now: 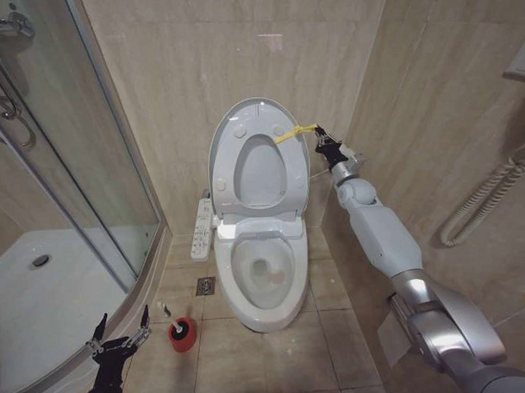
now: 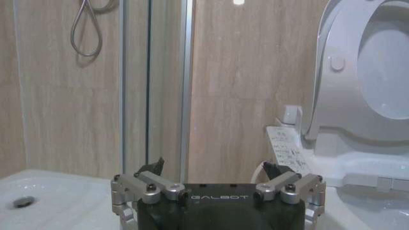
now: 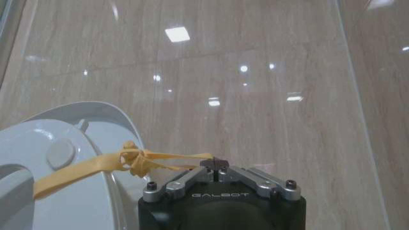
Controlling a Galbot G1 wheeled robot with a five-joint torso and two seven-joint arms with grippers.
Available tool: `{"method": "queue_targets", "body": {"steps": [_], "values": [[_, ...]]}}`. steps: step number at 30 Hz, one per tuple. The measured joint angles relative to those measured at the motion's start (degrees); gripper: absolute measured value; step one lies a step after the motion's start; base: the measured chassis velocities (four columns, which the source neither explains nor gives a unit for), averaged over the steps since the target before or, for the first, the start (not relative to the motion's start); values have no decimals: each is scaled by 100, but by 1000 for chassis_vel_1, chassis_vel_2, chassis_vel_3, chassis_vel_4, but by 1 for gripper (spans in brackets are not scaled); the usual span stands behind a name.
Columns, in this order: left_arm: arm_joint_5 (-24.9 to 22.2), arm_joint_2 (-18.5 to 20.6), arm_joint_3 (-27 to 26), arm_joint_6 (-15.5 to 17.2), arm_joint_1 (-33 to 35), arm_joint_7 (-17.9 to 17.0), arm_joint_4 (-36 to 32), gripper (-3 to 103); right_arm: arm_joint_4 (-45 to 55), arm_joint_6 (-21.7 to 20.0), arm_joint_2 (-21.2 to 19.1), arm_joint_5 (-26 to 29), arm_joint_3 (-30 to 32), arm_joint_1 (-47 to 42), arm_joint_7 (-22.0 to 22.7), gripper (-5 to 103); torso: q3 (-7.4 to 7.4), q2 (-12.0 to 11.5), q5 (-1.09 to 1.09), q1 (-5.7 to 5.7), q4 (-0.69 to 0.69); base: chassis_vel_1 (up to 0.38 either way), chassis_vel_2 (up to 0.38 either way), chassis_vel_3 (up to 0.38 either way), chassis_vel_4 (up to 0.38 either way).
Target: Open the toilet lid, clean the toilet bowl with a toilet brush, close the toilet lid, and flush.
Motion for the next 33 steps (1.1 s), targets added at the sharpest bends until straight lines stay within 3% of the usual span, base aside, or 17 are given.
{"method": "queue_targets", "body": {"steps": [10, 11, 17, 18, 25, 26, 32, 33], "values": [[-36, 32, -15, -27, 19, 2, -8, 100, 1223, -228, -199, 192, -40, -681, 102, 0, -1, 0, -1, -1, 2, 0, 0, 0, 0], [-44, 36, -16, -31, 24, 2, -12, 100, 1488, -240, -260, 232, -33, -884, 134, 27, -1, 0, 0, -1, 2, 0, 0, 0, 0], [-48, 19, 42, -34, -5, 3, -24, 100, 2620, -211, -571, 247, 195, -1899, 258, 27, -1, 0, 1, -1, 0, 0, 0, 0, 0], [-47, 4, 76, -34, -16, 3, -30, 100, 3031, -211, -680, 250, 334, -2234, 320, 54, -1, 0, 1, -1, 0, 0, 0, 0, 0], [-71, -4, 123, -37, -83, -1, -123, 100, 4273, -217, -1021, 308, 809, -3362, 546, 54, -1, 1, 0, -1, 2, 0, 0, 0, 0], [-101, 4, 120, -29, -114, -11, -189, 100, 4640, -223, -1051, 323, 962, -3779, 651, 81, -1, 1, 0, -1, 0, 0, 0, 0, 0], [-200, -20, 45, 10, -133, -57, -478, 100, 5723, -232, -761, -2, 1361, -5148, 922, 81, -2, 1, 0, -1, 4, 0, 0, 0, 0], [-208, -38, 48, 20, -141, -59, -525, 100, 5864, -227, -645, -149, 1459, -5414, 955, 99, -2, 1, 0, -2, 3, 0, 0, 0, 0]]}}
